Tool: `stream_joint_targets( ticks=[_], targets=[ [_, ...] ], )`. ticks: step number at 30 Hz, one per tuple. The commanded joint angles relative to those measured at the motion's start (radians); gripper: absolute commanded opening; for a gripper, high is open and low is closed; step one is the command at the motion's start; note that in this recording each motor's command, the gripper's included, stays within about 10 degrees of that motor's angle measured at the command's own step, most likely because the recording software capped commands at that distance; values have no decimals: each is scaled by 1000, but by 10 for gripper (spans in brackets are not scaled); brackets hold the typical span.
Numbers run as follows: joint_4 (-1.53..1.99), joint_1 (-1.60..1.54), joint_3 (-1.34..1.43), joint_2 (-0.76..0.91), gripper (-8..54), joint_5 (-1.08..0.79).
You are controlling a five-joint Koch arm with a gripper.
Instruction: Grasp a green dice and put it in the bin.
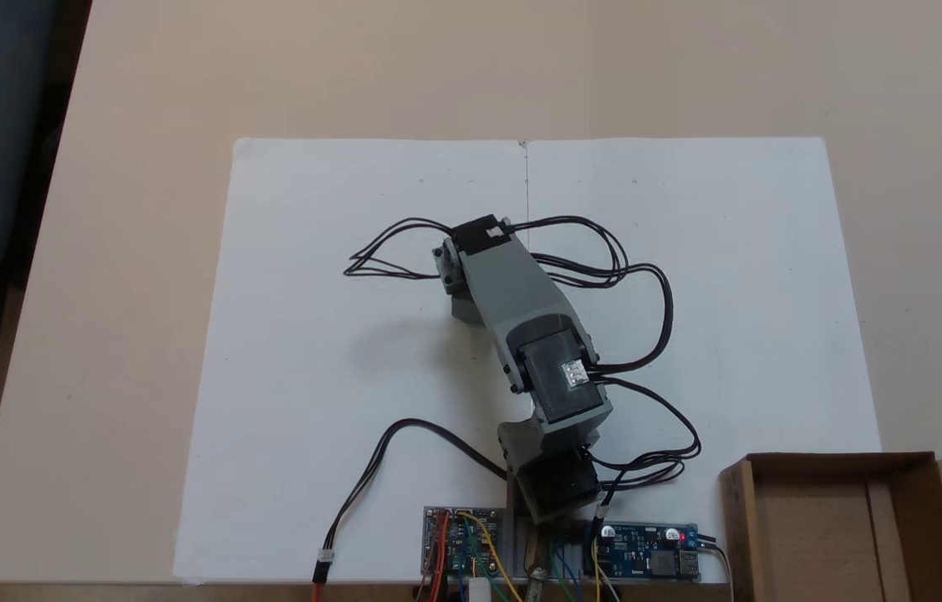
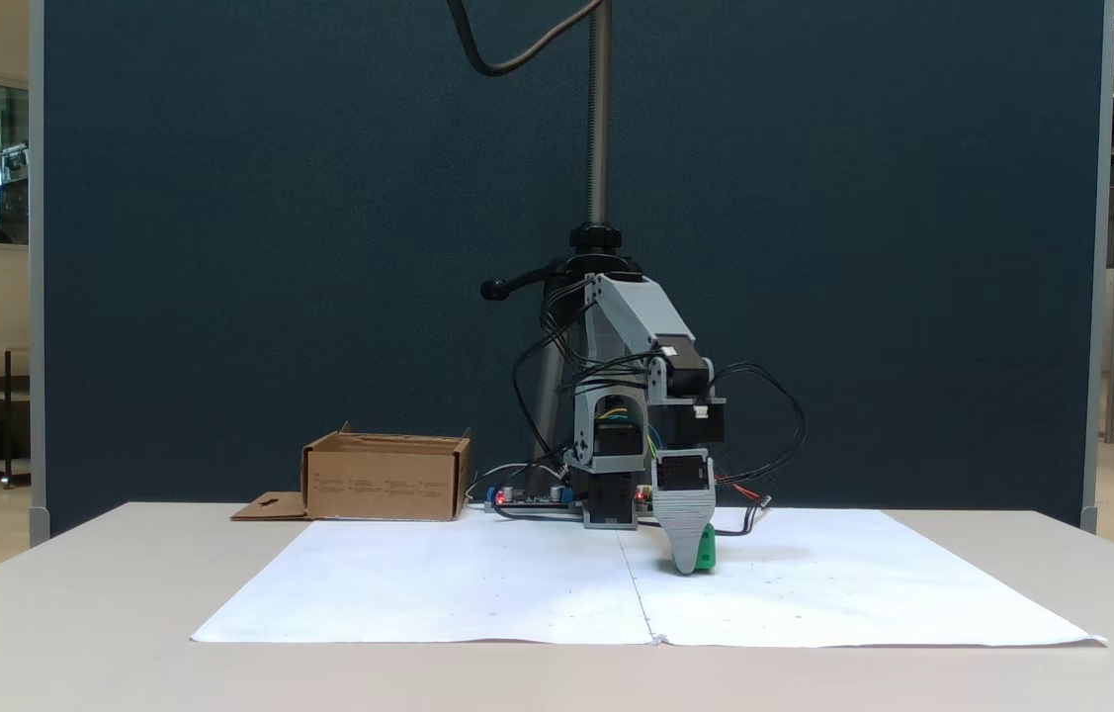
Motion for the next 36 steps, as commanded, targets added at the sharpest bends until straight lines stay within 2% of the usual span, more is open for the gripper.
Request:
stream_joint_targets(
  ticks=[1,8,10,14,16,26,36],
  targets=[
    [-28,0,-25,41,119,-83],
    [356,193,-423,40,119,-126],
    [520,276,-629,38,119,-155],
    [785,491,-959,-35,119,-155],
    [911,703,-1103,-86,119,-160],
    [963,1235,-1150,-133,119,-532],
    [899,1781,-1267,-298,119,-778]
  ],
)
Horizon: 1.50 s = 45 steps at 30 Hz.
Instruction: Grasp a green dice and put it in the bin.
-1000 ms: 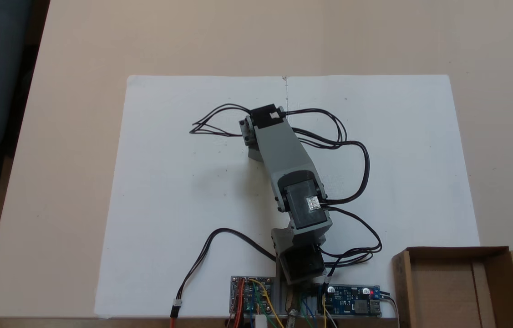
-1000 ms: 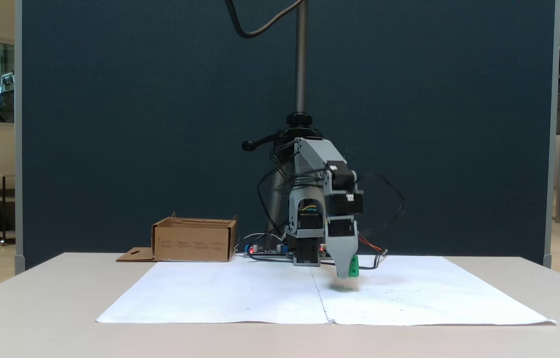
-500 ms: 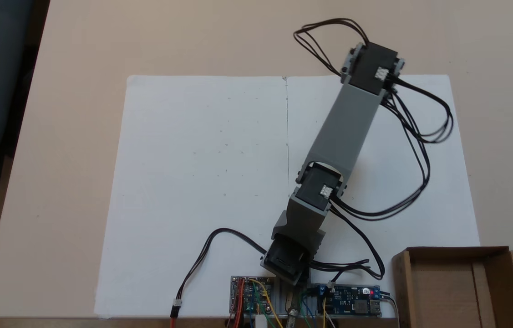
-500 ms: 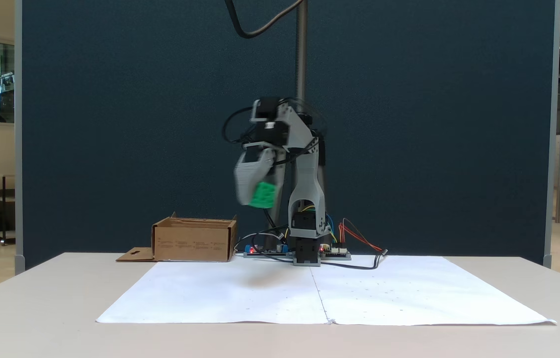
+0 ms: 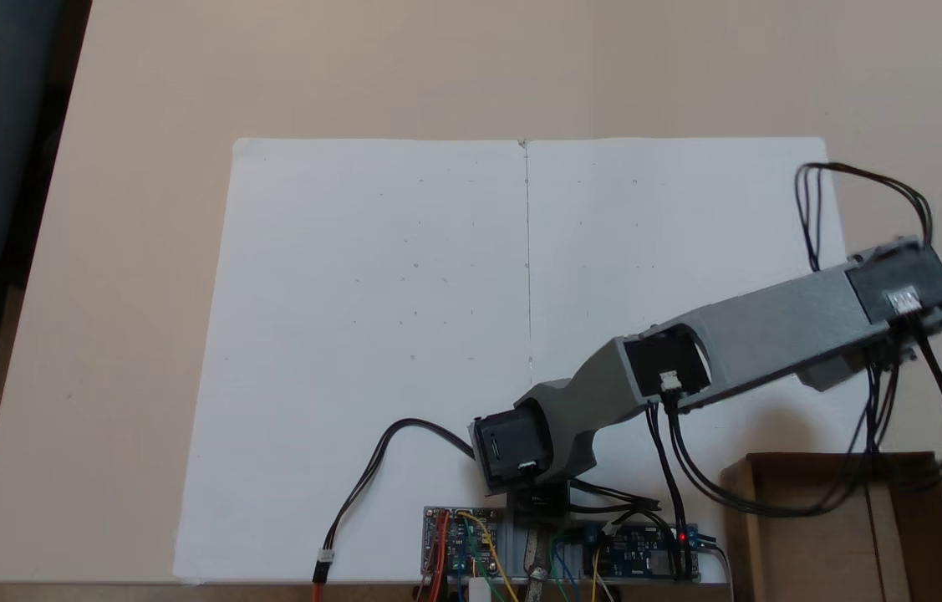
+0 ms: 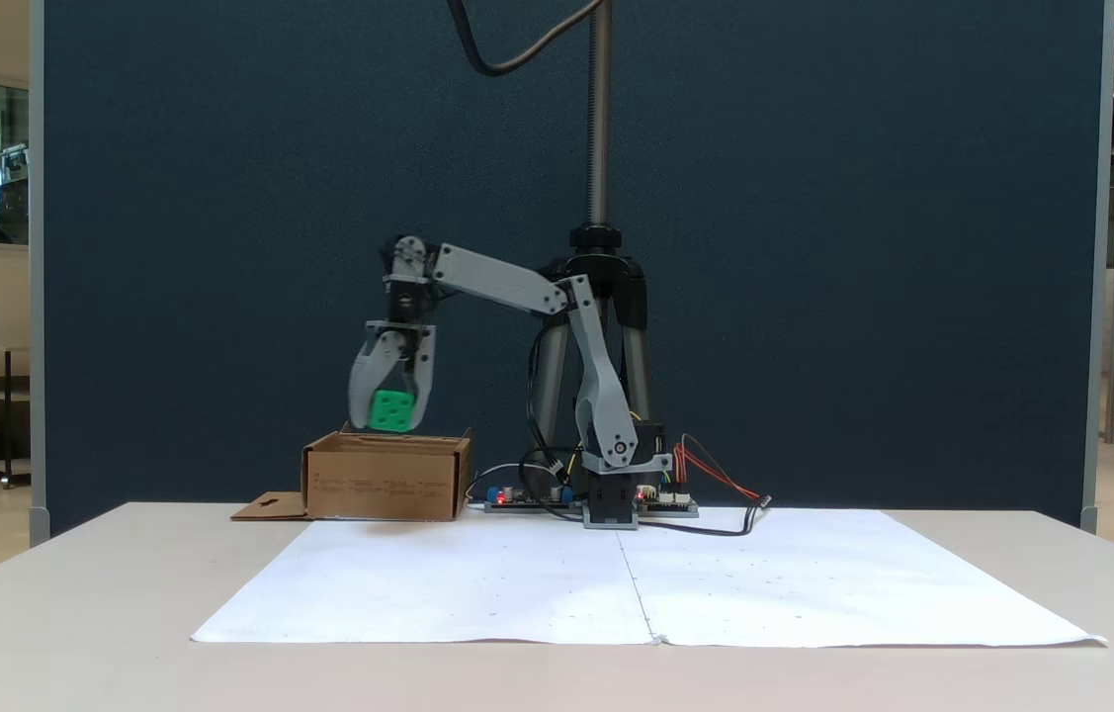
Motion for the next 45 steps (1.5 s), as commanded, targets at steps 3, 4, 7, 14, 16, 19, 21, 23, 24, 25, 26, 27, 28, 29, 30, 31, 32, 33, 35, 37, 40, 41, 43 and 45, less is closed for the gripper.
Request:
stream_joint_targets(
  ticks=[3,4,7,14,16,19,21,23,24,25,26,27,28,29,30,31,32,33,35,37,40,41,43,45],
  targets=[
    [-43,156,-64,6,119,-144],
    [-52,190,-72,6,119,-144],
    [-58,284,-95,3,119,-146],
    [-95,439,-106,-25,119,-232],
    [-97,451,-106,-26,119,-238],
    [-107,462,-106,-29,119,-239],
    [-143,465,-107,-29,119,-239],
    [-138,465,-103,-37,268,-241],
    [-129,465,-101,-48,324,-241],
    [-129,465,-101,-49,346,-241],
    [-135,465,-101,-48,383,-241],
    [-146,463,-101,-49,422,-239],
    [-160,462,-101,-49,455,-239],
    [-176,460,-101,-49,477,-239],
    [-184,454,-103,-49,464,-239],
    [-199,445,-101,-49,457,-239],
    [-207,434,-103,-49,452,-235],
    [-210,422,-103,-48,447,-232],
    [-212,380,-104,-32,446,-176],
    [-227,321,-106,9,446,-64],
    [-265,133,-107,100,445,96],
    [-270,-27,-107,169,445,175],
    [-296,-122,-107,207,443,215],
    [-322,-277,-107,232,443,230]
  ],
)
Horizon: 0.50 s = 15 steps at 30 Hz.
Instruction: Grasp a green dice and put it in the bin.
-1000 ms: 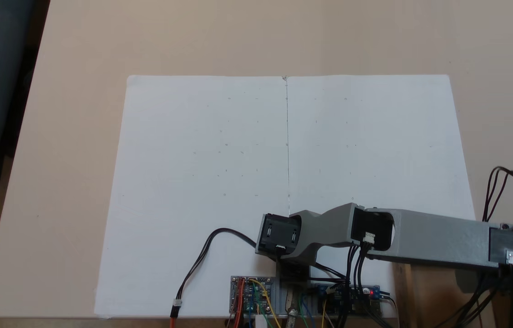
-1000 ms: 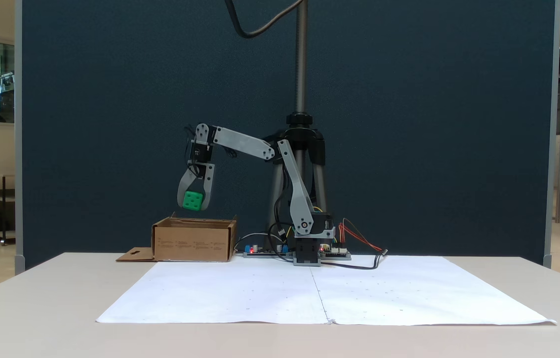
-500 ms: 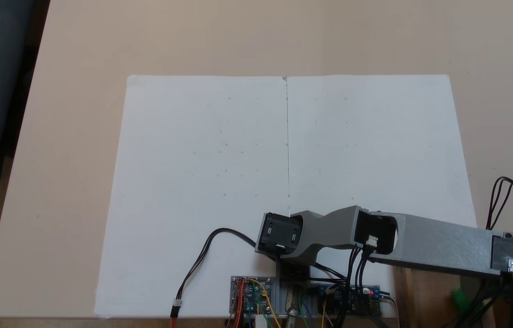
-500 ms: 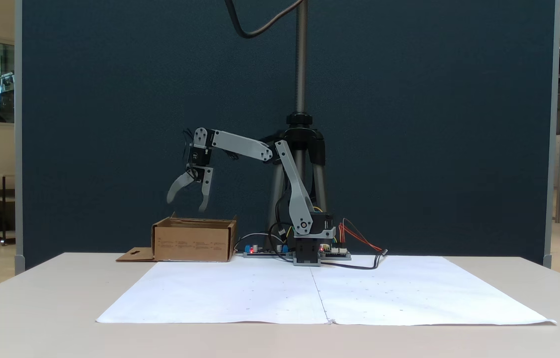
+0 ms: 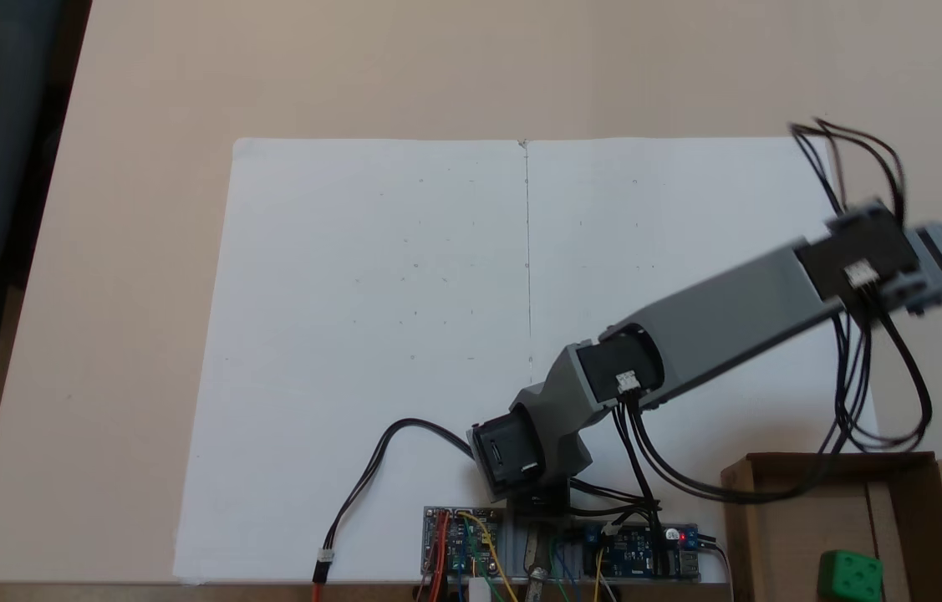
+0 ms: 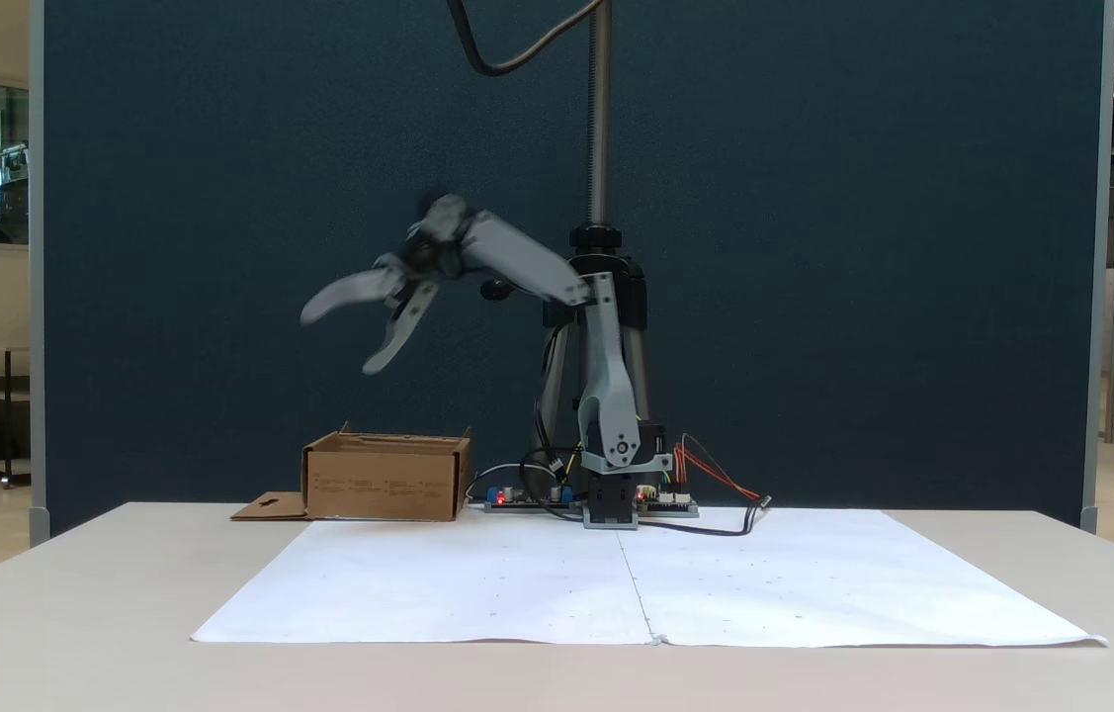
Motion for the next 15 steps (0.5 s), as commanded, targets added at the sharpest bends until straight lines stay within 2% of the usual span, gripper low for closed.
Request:
stream_joint_targets(
  ticks=[1,11,15],
  targets=[
    [-84,-158,-31,77,443,100],
    [-193,-900,60,103,445,104],
    [-368,-1081,411,250,443,100]
  ],
)
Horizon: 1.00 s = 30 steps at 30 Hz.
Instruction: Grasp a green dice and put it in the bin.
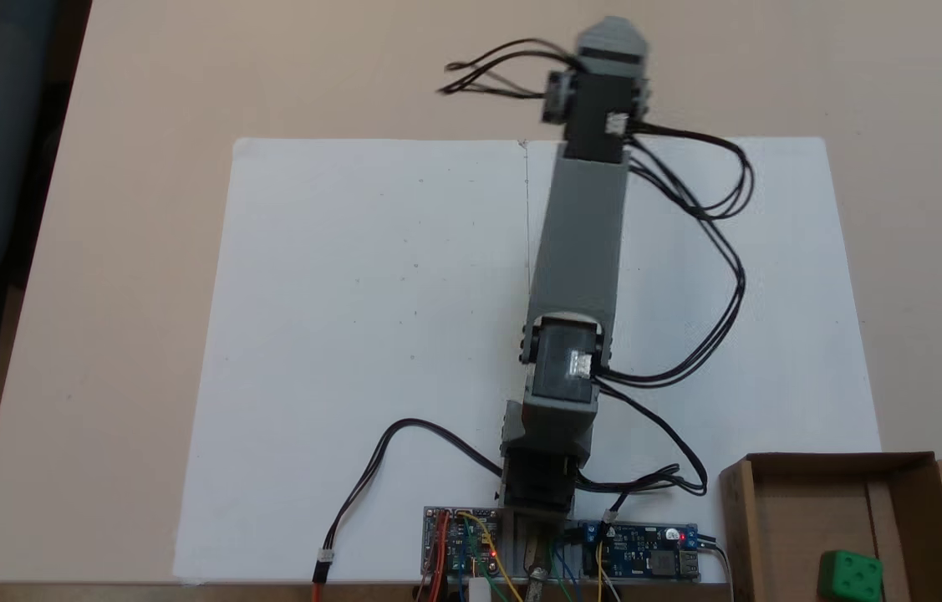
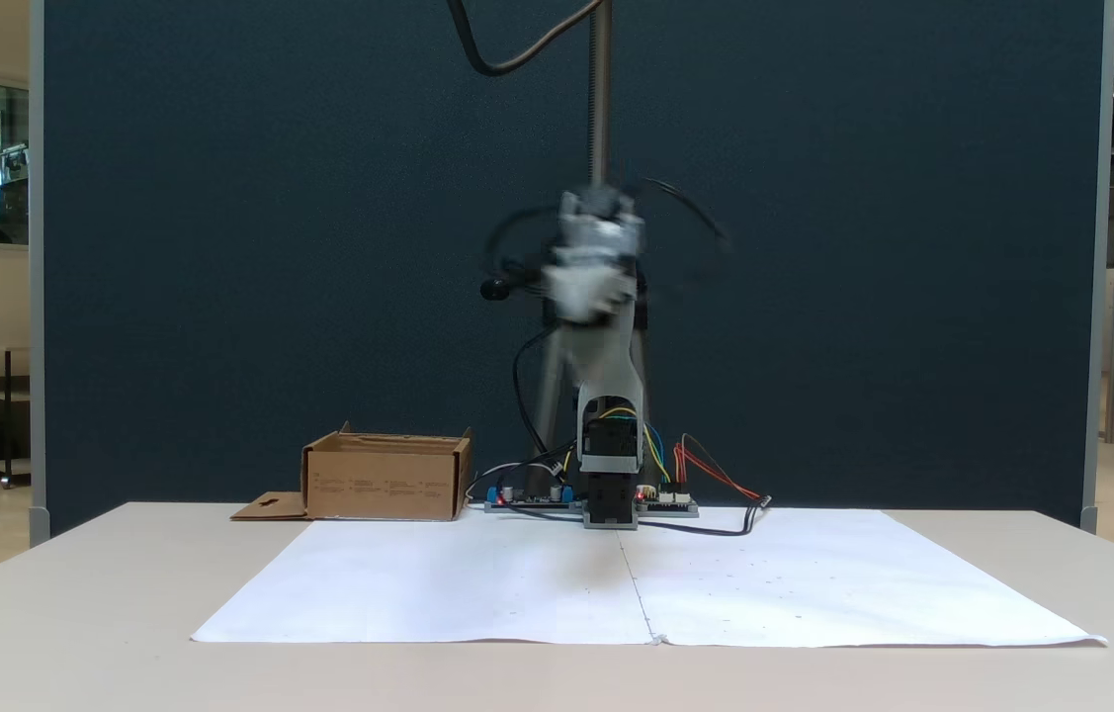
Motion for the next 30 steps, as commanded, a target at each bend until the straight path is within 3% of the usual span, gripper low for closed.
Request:
stream_joint_targets(
  ticks=[1,7,15,30],
  targets=[
    [-164,-49,144,163,443,51],
    [-415,-146,767,433,442,-26],
    [-731,-149,1008,634,438,-21],
    [-1244,-118,1486,801,421,-31]
  ],
)
